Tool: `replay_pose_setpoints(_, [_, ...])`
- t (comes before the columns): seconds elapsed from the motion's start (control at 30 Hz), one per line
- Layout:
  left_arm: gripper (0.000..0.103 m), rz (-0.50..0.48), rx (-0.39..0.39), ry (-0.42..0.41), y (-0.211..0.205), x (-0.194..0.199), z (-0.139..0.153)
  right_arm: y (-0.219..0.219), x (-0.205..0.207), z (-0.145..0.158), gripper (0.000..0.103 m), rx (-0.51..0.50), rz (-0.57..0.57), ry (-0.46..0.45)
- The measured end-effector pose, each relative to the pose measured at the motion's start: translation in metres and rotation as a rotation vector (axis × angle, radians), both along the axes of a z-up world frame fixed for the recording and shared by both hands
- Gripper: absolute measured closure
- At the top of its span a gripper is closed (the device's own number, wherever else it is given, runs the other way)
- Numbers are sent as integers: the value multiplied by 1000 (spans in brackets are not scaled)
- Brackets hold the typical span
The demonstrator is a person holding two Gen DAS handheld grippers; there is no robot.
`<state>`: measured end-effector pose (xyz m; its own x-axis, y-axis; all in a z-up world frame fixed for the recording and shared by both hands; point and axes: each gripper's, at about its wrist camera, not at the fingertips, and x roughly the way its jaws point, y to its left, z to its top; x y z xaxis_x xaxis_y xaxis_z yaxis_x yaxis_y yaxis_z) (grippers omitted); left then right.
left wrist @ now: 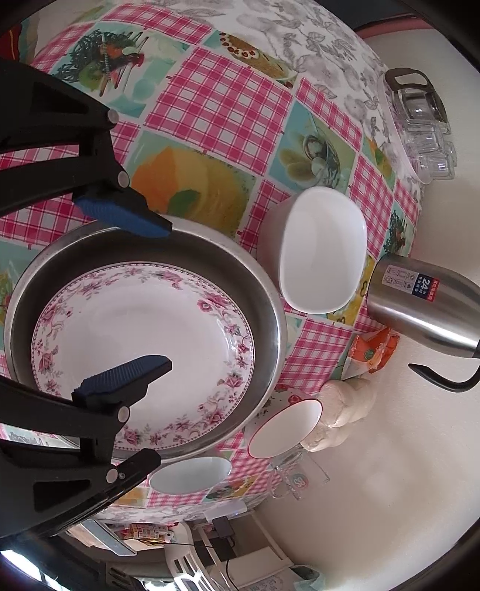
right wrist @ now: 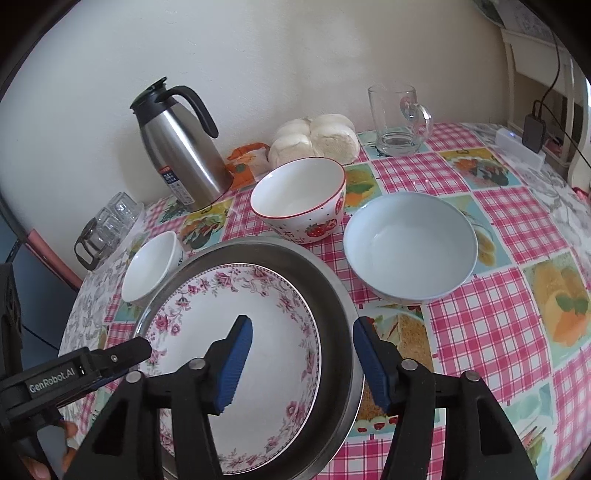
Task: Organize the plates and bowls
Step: 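Withdraw both tools from the basin and move toward the red-rimmed bowl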
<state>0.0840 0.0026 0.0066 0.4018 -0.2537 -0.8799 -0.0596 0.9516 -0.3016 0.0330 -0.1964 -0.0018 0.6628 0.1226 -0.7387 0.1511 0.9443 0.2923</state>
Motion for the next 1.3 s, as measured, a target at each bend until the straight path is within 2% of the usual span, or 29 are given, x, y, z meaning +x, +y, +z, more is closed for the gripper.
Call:
replay_pose_setpoints(0.07, [32,-5,18,-5,-2,0,1,2,0,-1,36,-8,10,4])
replay_pose_setpoints(0.1, [25,-6,29,-9,-2,-1,2,3,0,-2,33,-15,12,7])
replay_pose_setpoints(0.13, [23,-8,33,-14,-3,-1,3,3,0,-2,30,-21,12,9])
replay_pose_setpoints(0.27, [22,-4,33,-41,-1,-1,7,2,0,-4,23,-35,8,12])
replay_pose_setpoints(0.33, [16,3,48,-55,0,-1,8,2,-1,-5,20,-38,6,10])
replay_pose_setpoints(0.37, [9,7,58,-64,1,-1,9,1,-1,-5,18,-40,5,11])
replay_pose_setpoints(0.5, [7,13,98,-99,1,-1,12,1,0,-6,15,-46,5,13])
replay_pose_setpoints(0.57, [5,16,124,-117,0,-1,13,1,0,-7,5,-48,6,18])
replay_pose_setpoints(0.63, [4,18,148,-131,0,-2,14,0,0,-6,0,-52,7,14])
replay_pose_setpoints(0.97, [4,22,160,-173,-4,2,20,-9,-3,-2,0,-65,-34,-14])
replay_pose_setpoints(1.3, [3,-10,115,-258,-15,10,35,-24,-2,12,0,-75,-97,-71])
